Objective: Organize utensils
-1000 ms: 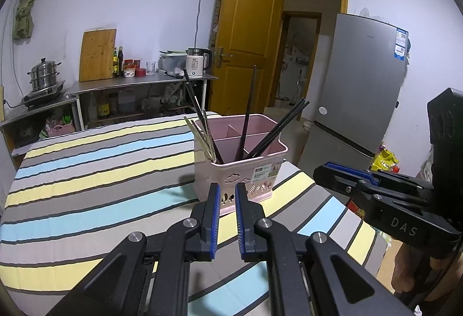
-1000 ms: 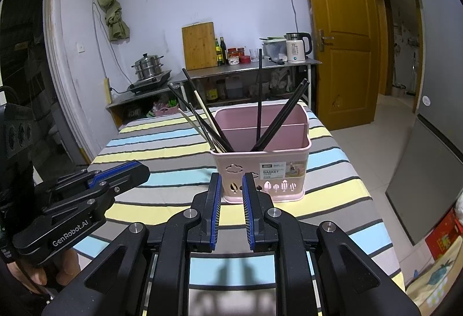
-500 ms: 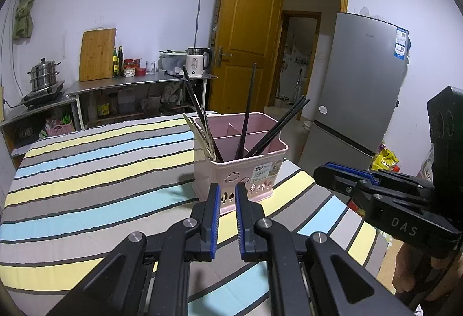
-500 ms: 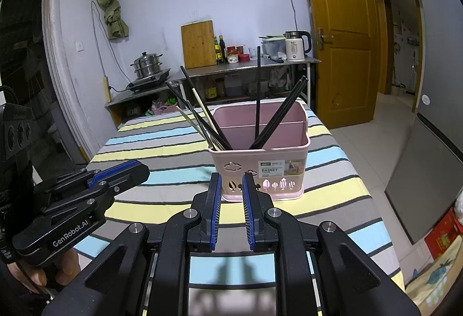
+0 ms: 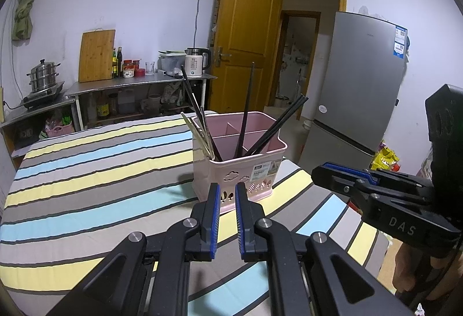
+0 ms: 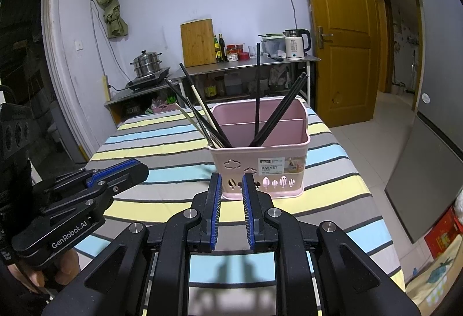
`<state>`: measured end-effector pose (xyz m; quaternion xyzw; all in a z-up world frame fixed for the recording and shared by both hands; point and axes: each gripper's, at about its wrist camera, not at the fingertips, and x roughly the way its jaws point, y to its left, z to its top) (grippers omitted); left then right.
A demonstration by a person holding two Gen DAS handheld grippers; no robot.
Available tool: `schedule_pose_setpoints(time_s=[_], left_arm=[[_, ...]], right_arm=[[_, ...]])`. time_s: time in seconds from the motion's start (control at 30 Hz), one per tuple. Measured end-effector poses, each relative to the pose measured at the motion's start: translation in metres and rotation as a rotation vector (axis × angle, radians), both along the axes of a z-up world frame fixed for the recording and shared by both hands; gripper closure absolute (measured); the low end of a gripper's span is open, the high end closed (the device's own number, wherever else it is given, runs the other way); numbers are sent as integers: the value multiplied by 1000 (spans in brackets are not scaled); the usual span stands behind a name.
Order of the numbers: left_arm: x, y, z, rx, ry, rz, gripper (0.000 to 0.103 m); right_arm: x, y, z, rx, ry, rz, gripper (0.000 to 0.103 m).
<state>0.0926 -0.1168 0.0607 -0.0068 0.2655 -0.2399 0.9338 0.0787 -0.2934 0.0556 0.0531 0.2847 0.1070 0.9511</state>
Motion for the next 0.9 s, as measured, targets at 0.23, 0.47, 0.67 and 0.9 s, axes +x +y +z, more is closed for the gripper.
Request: schedule_pose_setpoints(time_s=[0.23,0.47,0.67,0.9], left_arm=[[0,0,-1,-8,2,-12,94],[-3,-2,-2,7,-12,-22,94],[-4,-2,-4,4,-7,-19,94],[-3,-2,-6,-2,-4,-25,94]], right_arm=[[0,0,-1,1,3,-1,88],[0,-1,-2,1,5,-2,88],[-1,-1,-1,1,8,-4,88],[-1,-2,-2,1,9,-5,88]])
